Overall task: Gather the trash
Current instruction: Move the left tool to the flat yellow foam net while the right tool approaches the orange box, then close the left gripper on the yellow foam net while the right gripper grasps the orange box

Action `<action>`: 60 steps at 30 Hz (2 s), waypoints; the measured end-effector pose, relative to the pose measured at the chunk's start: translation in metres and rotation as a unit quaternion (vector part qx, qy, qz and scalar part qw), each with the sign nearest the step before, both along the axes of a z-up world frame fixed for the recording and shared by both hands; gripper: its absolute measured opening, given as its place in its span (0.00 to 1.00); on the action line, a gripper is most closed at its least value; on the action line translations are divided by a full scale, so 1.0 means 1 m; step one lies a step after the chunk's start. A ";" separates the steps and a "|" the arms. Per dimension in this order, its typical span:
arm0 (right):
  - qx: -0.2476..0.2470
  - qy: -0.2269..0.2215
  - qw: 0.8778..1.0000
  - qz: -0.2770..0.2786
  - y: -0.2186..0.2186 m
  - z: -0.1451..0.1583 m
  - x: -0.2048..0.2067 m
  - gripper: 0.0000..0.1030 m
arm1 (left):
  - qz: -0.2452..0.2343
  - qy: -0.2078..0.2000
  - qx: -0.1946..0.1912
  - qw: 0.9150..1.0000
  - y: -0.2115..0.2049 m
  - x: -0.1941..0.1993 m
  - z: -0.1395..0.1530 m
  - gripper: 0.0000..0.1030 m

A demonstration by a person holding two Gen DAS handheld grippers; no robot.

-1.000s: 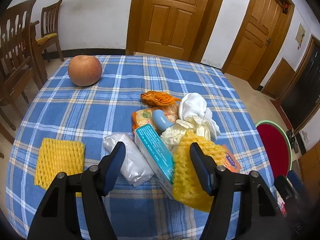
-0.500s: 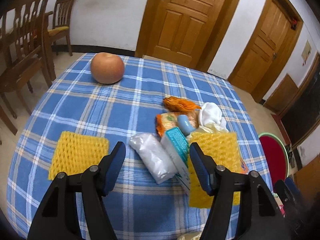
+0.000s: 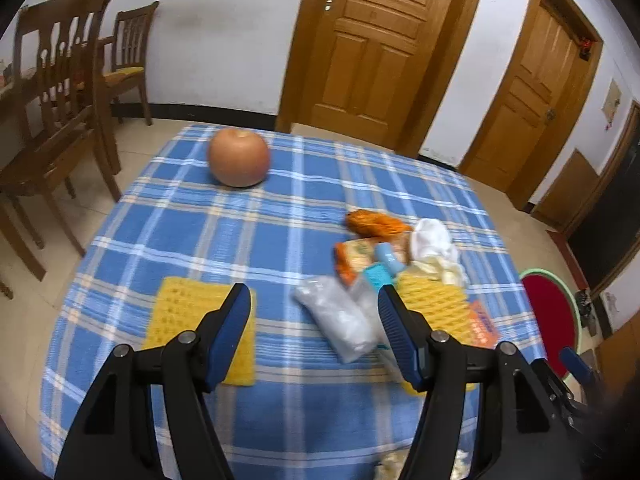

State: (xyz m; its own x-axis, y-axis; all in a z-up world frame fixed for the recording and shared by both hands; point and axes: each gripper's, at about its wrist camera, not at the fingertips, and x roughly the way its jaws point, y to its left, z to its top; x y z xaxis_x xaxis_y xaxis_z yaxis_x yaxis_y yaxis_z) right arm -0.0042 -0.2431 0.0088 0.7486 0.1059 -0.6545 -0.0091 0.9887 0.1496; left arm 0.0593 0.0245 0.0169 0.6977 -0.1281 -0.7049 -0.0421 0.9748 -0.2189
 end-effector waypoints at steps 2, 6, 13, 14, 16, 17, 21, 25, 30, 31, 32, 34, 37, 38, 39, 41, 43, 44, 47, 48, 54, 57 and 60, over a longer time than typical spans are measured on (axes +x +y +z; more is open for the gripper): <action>-0.003 0.006 1.000 0.016 0.007 -0.002 0.004 1.00 | 0.010 0.008 0.007 1.000 0.007 0.000 -0.004 0.65; -0.007 0.023 0.999 0.043 0.021 -0.009 0.013 1.00 | 0.031 0.023 0.031 0.999 0.022 -0.002 -0.013 0.68; -0.016 0.046 0.996 0.075 0.038 -0.019 0.030 1.00 | 0.046 0.057 0.057 0.996 0.037 0.001 -0.036 0.70; -0.016 0.047 0.996 0.078 0.039 -0.019 0.031 1.00 | 0.048 0.061 0.058 0.995 0.038 0.002 -0.039 0.70; -0.019 0.052 0.995 0.085 0.042 -0.021 0.037 1.00 | 0.055 0.074 0.062 0.994 0.041 0.004 -0.048 0.70; -0.020 0.055 0.994 0.088 0.043 -0.022 0.039 1.00 | 0.057 0.077 0.062 0.993 0.042 0.006 -0.051 0.70; -0.020 0.063 0.993 0.095 0.046 -0.026 0.047 0.93 | 0.064 0.078 0.077 0.992 0.045 0.008 -0.056 0.70; -0.010 0.073 0.992 0.098 0.048 -0.031 0.052 0.86 | 0.064 0.076 0.086 0.991 0.045 0.009 -0.058 0.70; 0.000 0.082 0.991 0.104 0.048 -0.037 0.054 0.61 | 0.073 0.072 0.107 0.989 0.047 0.012 -0.061 0.70; 0.002 0.084 0.991 0.105 0.048 -0.038 0.054 0.60 | 0.077 0.072 0.113 0.988 0.048 0.013 -0.063 0.70; -0.001 0.082 0.991 0.103 0.048 -0.038 0.054 0.58 | 0.079 0.069 0.111 0.988 0.050 0.014 -0.063 0.70; 0.008 0.084 0.991 0.105 0.046 -0.038 0.053 0.58 | 0.086 0.070 0.099 0.989 0.056 0.015 -0.064 0.70; 0.018 0.084 0.991 0.104 0.043 -0.038 0.051 0.57 | 0.090 0.064 0.090 0.990 0.063 0.015 -0.064 0.50; 0.020 0.083 0.991 0.103 0.042 -0.037 0.050 0.56 | 0.092 0.062 0.089 0.990 0.064 0.014 -0.063 0.45; 0.022 0.083 0.991 0.102 0.041 -0.037 0.049 0.56 | 0.093 0.059 0.084 0.990 0.067 0.013 -0.062 0.33; 0.028 0.084 0.991 0.098 0.039 -0.036 0.048 0.56 | 0.090 0.054 0.061 0.993 0.073 0.010 -0.059 0.14; 0.030 0.083 0.992 0.095 0.037 -0.036 0.046 0.56 | 0.083 0.049 0.031 0.995 0.079 0.008 -0.057 0.10; 0.031 0.082 0.992 0.094 0.036 -0.035 0.046 0.56 | 0.079 0.047 0.020 0.996 0.080 0.007 -0.056 0.10; 0.035 0.080 0.992 0.089 0.033 -0.033 0.043 0.56 | 0.069 0.042 0.005 0.997 0.078 0.003 -0.053 0.10; 0.036 0.081 0.992 0.088 0.031 -0.033 0.042 0.56 | 0.064 0.038 0.005 0.997 0.075 0.002 -0.050 0.10; 0.040 0.073 0.994 0.075 0.021 -0.026 0.035 0.56 | 0.025 0.013 0.006 1.000 0.051 -0.005 -0.029 0.10; 0.041 0.068 0.995 0.064 0.014 -0.021 0.030 0.56 | 0.003 0.004 0.003 1.000 0.036 -0.007 -0.017 0.10; 0.043 0.066 0.996 0.053 0.005 -0.018 0.029 0.56 | -0.023 -0.006 -0.002 1.000 0.019 -0.009 -0.007 0.10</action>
